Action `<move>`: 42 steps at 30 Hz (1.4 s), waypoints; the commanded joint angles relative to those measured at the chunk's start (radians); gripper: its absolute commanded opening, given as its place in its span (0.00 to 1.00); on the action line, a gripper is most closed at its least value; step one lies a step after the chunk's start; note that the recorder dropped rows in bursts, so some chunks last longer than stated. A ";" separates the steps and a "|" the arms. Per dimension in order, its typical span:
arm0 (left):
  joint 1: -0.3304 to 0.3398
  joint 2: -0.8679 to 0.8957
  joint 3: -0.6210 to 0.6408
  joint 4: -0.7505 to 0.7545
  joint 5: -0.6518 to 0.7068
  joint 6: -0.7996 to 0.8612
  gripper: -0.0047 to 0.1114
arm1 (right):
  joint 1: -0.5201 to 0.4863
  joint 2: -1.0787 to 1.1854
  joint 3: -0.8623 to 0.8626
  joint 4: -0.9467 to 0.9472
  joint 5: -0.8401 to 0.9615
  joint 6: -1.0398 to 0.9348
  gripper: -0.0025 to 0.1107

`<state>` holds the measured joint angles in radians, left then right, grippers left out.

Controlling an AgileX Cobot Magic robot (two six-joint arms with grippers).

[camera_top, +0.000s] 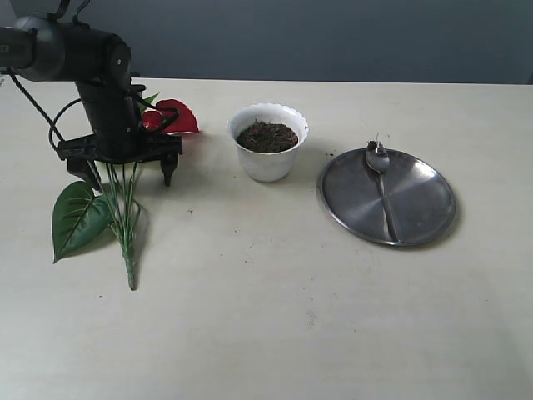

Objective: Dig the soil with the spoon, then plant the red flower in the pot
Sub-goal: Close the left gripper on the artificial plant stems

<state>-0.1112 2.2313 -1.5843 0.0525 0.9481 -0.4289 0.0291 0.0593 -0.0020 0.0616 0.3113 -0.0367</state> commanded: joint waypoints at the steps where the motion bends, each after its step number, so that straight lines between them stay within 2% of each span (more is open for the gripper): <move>1: -0.001 0.015 0.012 0.008 0.047 0.004 0.94 | -0.006 -0.003 0.002 0.000 -0.007 -0.006 0.02; 10: -0.001 0.015 0.012 0.006 0.078 0.004 0.94 | -0.006 -0.003 0.002 0.000 -0.007 -0.006 0.02; 13: -0.001 0.015 0.012 0.006 0.107 0.006 0.90 | -0.006 -0.003 0.002 0.000 -0.007 -0.006 0.02; 17: -0.001 0.015 0.012 0.008 0.132 0.012 0.73 | -0.006 -0.003 0.002 0.000 -0.007 -0.006 0.02; 22: -0.001 0.015 0.012 0.010 0.158 0.012 0.43 | -0.006 -0.003 0.002 0.000 -0.007 -0.006 0.02; 25: -0.001 0.015 0.012 0.010 0.158 0.012 0.31 | -0.006 -0.003 0.002 0.000 -0.007 -0.006 0.02; 36: -0.001 0.015 0.012 0.005 0.194 0.093 0.05 | -0.006 -0.003 0.002 0.000 -0.007 -0.006 0.02; 42: -0.001 0.015 0.012 0.003 0.225 0.095 0.04 | -0.006 -0.003 0.002 0.000 -0.007 -0.006 0.02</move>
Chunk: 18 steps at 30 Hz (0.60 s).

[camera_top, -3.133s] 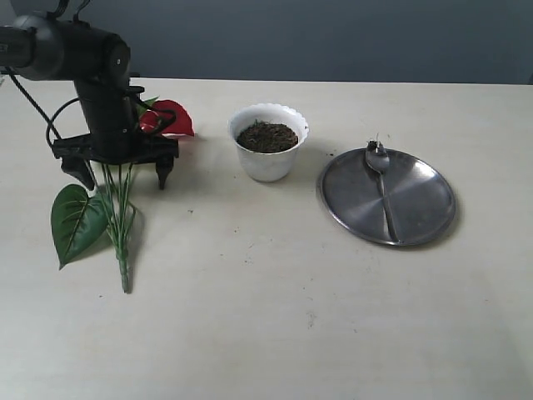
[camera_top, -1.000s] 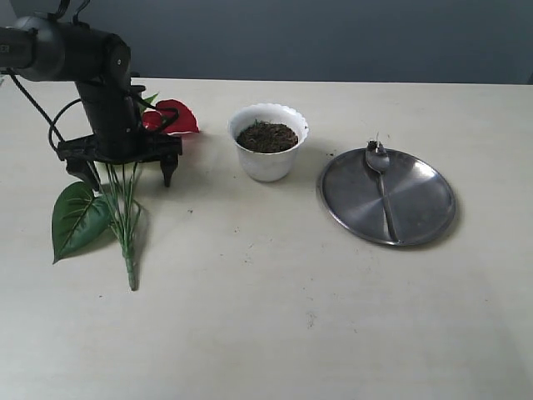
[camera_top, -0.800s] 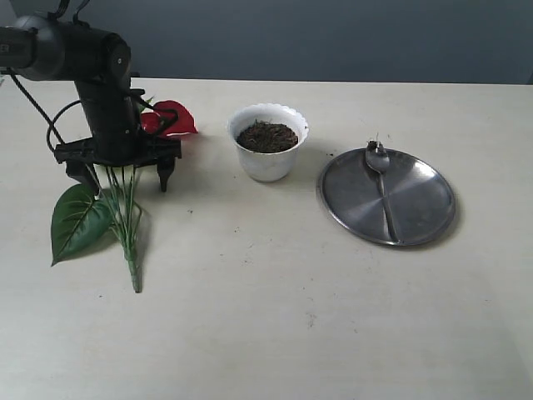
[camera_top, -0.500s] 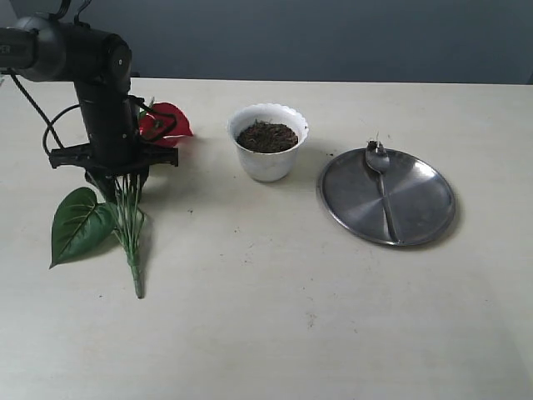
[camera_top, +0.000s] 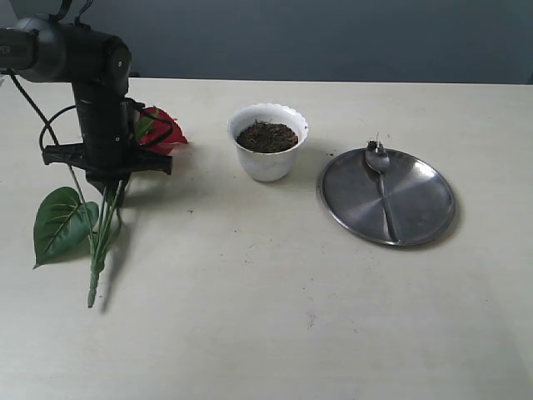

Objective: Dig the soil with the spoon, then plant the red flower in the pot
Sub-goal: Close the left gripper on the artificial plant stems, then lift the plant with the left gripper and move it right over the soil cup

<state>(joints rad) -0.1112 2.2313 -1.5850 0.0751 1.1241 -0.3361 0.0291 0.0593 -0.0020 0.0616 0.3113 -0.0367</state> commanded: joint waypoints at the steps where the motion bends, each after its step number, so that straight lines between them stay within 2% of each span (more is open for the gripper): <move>1: -0.001 0.015 0.013 -0.011 0.049 0.003 0.04 | -0.006 -0.003 0.002 0.000 -0.007 -0.006 0.02; 12: -0.001 0.011 0.013 0.000 0.025 0.052 0.04 | -0.006 -0.003 0.002 0.000 -0.007 -0.006 0.02; 18: -0.003 -0.070 0.013 -0.052 -0.082 0.076 0.04 | -0.006 -0.003 0.002 0.000 -0.007 -0.006 0.02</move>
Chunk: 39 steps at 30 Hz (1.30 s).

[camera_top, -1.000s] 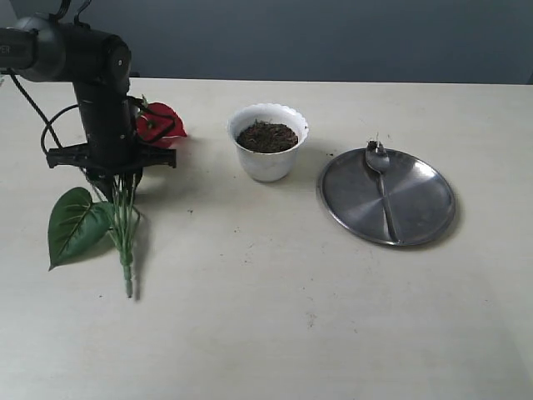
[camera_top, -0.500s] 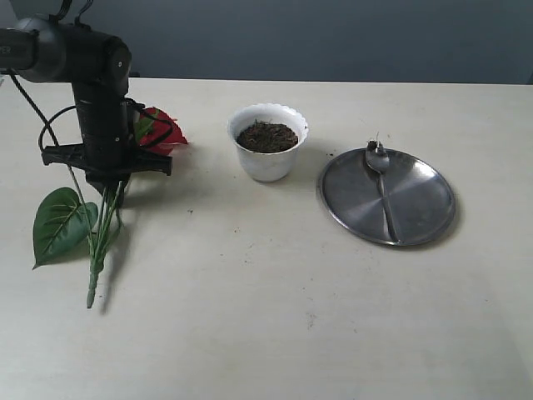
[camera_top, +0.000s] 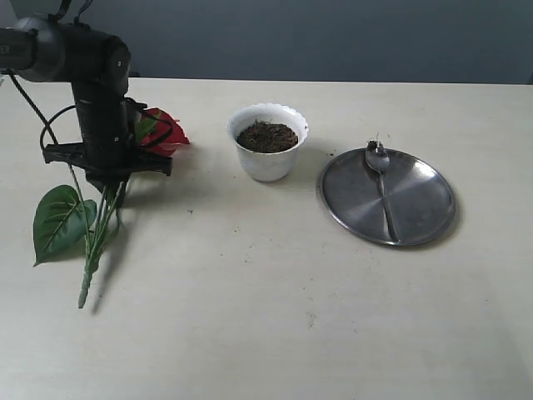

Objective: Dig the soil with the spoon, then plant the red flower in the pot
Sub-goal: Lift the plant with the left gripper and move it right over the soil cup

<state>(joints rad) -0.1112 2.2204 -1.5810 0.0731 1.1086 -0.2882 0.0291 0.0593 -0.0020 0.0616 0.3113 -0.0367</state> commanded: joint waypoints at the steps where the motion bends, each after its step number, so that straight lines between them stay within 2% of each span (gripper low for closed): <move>1: -0.003 -0.074 0.008 -0.065 -0.090 0.052 0.04 | -0.006 -0.003 0.002 0.000 -0.007 -0.006 0.02; 7: -0.003 -0.231 0.051 -0.223 -0.301 0.201 0.04 | -0.006 -0.003 0.002 0.000 -0.007 -0.006 0.02; 15: -0.014 -0.481 0.315 -0.550 -0.626 0.543 0.04 | -0.006 -0.003 0.002 0.000 -0.007 -0.006 0.02; 19: -0.075 -0.639 0.478 -0.685 -0.828 0.770 0.04 | -0.006 -0.003 0.002 0.000 -0.007 -0.006 0.02; 21: -0.126 -0.763 0.572 -0.738 -0.971 0.827 0.04 | -0.006 -0.003 0.002 0.000 -0.007 -0.006 0.02; 25: -0.183 -0.912 0.681 -0.738 -1.127 0.822 0.04 | -0.006 -0.003 0.002 0.000 -0.007 -0.006 0.02; 29: -0.232 -1.038 0.793 -0.732 -1.224 0.818 0.04 | -0.006 -0.003 0.002 0.000 -0.007 -0.006 0.02; 31: -0.299 -1.093 0.842 -0.688 -1.267 0.761 0.04 | -0.006 -0.003 0.002 0.000 -0.007 -0.006 0.02; 32: -0.353 -1.131 0.866 -0.574 -1.274 0.653 0.04 | -0.006 -0.003 0.002 0.000 -0.007 -0.006 0.02; 34: -0.403 -1.161 0.884 -0.410 -1.312 0.503 0.04 | -0.006 -0.003 0.002 0.000 -0.007 -0.006 0.02; 36: -0.424 -1.174 0.890 -0.260 -1.360 0.374 0.04 | -0.006 -0.003 0.002 0.000 -0.007 -0.006 0.02; 38: -0.428 -1.168 0.892 0.046 -1.445 0.100 0.04 | -0.006 -0.003 0.002 0.000 -0.007 -0.006 0.02; 39: -0.428 -1.152 0.892 0.247 -1.484 -0.058 0.04 | -0.006 -0.003 0.002 0.000 -0.007 -0.006 0.02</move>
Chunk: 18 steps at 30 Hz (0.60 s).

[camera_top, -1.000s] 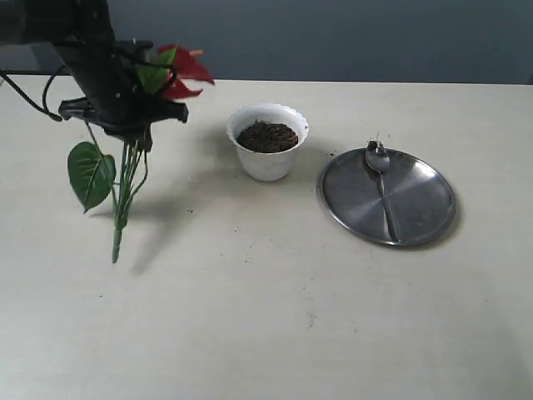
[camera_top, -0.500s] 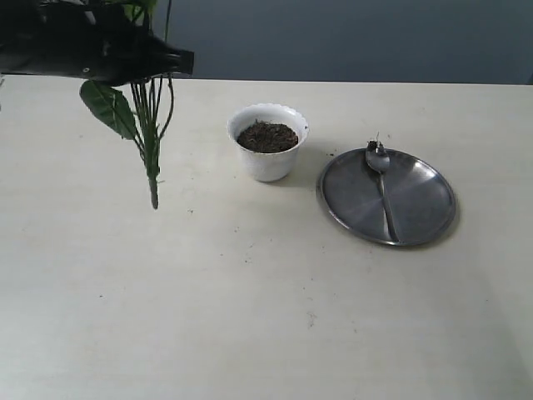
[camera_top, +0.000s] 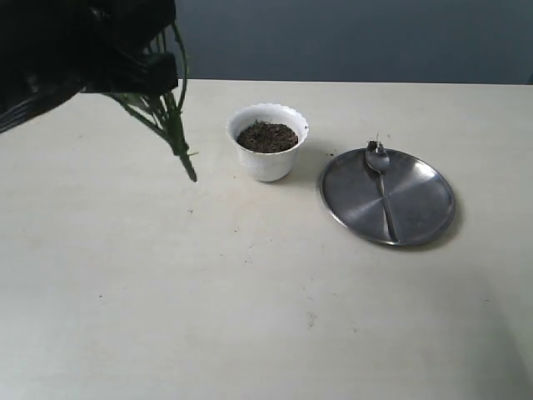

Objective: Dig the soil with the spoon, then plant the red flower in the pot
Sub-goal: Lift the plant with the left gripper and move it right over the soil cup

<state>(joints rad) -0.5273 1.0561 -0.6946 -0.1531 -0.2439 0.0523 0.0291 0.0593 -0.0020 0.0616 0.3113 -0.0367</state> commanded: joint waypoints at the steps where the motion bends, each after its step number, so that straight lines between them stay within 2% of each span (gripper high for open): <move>1: -0.011 0.029 0.006 0.629 -0.169 -0.509 0.04 | -0.006 -0.003 0.002 0.000 -0.007 -0.006 0.02; 2: -0.011 0.057 0.006 0.747 -0.235 -0.611 0.04 | -0.006 -0.003 0.002 0.000 -0.007 -0.006 0.02; 3: -0.010 0.084 0.006 0.780 -0.281 -0.630 0.04 | -0.006 -0.003 0.002 0.000 -0.007 -0.006 0.02; 5: 0.036 0.138 -0.002 0.776 -0.375 -0.630 0.04 | -0.006 -0.003 0.002 0.000 -0.007 -0.006 0.02; 10: 0.146 0.220 -0.075 0.939 -0.417 -0.650 0.04 | -0.006 -0.003 0.002 0.000 -0.007 -0.006 0.02; 14: 0.224 0.295 -0.152 1.022 -0.535 -0.762 0.04 | -0.006 -0.003 0.002 0.000 -0.007 -0.006 0.02; 18: 0.319 0.407 -0.243 1.208 -0.687 -0.887 0.04 | -0.006 -0.003 0.002 0.000 -0.007 -0.006 0.02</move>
<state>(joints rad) -0.2620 1.3900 -0.8819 0.9296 -0.8109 -0.7466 0.0291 0.0593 -0.0020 0.0616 0.3113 -0.0367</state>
